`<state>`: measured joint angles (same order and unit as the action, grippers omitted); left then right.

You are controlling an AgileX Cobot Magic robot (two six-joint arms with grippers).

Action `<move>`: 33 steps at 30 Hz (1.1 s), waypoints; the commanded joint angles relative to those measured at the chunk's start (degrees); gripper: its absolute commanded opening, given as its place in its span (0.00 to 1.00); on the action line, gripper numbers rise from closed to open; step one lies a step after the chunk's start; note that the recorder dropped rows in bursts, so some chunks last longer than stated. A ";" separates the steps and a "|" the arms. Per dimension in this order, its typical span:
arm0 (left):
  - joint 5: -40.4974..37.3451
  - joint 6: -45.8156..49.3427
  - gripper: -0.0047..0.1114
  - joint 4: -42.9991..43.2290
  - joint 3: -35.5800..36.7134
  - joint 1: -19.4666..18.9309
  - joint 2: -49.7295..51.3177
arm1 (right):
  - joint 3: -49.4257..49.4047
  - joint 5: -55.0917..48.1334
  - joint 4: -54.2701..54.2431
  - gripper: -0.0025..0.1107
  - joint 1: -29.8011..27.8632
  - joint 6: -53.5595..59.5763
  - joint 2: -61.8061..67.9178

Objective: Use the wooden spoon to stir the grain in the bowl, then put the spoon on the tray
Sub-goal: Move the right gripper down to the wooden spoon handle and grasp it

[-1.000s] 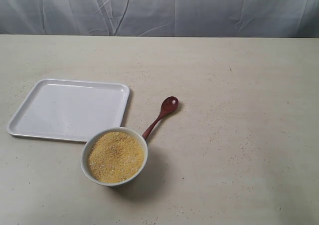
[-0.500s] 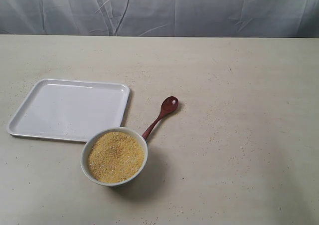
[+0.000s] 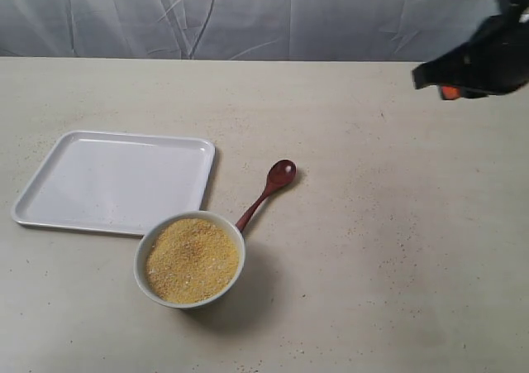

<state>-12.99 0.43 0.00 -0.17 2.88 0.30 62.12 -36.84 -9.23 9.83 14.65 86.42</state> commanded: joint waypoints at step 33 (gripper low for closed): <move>0.60 0.01 0.04 0.00 0.17 0.03 -0.30 | 22.99 -6.37 -7.27 0.31 25.92 86.31 38.50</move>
<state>-12.99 0.43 0.00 -0.17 2.88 0.30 84.72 -44.94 -17.33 35.72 100.45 123.91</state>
